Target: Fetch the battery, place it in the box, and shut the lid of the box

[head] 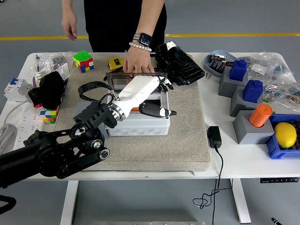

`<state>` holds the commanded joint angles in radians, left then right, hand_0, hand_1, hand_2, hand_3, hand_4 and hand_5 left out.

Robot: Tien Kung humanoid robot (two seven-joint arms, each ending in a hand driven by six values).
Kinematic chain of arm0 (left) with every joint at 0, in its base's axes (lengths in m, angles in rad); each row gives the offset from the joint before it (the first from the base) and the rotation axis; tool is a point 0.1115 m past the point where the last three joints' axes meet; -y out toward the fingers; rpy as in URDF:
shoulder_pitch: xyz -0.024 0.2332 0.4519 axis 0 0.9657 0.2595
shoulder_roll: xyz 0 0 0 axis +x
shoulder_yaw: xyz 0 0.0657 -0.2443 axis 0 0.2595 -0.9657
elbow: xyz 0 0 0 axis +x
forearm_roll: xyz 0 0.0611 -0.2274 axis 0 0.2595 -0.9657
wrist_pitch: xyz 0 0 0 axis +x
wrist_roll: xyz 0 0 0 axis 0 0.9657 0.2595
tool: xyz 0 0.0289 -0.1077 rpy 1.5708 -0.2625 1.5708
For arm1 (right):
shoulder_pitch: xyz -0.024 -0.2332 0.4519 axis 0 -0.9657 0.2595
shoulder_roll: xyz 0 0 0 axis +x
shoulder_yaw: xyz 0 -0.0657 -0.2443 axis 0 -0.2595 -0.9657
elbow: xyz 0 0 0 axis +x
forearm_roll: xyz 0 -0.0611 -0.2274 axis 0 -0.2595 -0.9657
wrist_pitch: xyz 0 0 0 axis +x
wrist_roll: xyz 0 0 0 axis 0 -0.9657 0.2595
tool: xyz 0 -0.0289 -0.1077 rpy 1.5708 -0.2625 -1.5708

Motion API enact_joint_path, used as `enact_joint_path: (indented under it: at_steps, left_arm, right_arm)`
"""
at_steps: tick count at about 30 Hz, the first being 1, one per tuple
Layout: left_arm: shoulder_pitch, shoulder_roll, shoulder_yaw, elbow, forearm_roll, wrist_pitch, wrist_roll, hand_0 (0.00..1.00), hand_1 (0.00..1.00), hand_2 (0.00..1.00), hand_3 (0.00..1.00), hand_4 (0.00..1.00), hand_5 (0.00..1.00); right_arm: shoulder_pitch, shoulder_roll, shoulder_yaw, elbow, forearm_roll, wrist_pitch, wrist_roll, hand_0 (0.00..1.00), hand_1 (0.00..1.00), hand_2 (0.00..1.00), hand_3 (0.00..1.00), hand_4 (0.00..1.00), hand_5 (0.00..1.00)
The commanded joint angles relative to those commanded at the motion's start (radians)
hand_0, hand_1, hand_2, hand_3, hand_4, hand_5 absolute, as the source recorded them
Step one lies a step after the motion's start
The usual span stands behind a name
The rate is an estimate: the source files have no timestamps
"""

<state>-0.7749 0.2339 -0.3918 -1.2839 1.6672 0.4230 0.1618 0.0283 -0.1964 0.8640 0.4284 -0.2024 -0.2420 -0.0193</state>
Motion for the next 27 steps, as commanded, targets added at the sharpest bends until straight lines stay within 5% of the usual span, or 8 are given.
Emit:
enact_joint_path:
  at_steps: [8, 13, 27]
  left_arm:
    - [0.075, 0.049, -0.123, -0.095, -0.002, 0.038, -0.042, 0.374, 0.592, 0.581, 0.561, 0.998, 0.499]
    - [0.116, 0.081, -0.186, -0.116, 0.020, 0.019, -0.013, 0.364, 0.562, 0.553, 0.531, 0.998, 0.527]
    - [0.192, 0.173, -0.133, -0.133, 0.006, -0.011, -0.023, 0.310, 0.486, 0.492, 0.496, 0.998, 0.543]
  right_arm:
    - [-0.003, 0.002, 0.001, -0.001, 0.000, 0.000, 0.000, 0.568, 0.631, 0.643, 0.541, 0.861, 0.385]
    - [-0.004, 0.001, 0.002, -0.001, -0.001, 0.000, 0.001, 0.568, 0.631, 0.643, 0.541, 0.861, 0.385]
    - [-0.003, 0.002, 0.008, -0.001, 0.000, -0.001, 0.003, 0.568, 0.631, 0.644, 0.541, 0.861, 0.385]
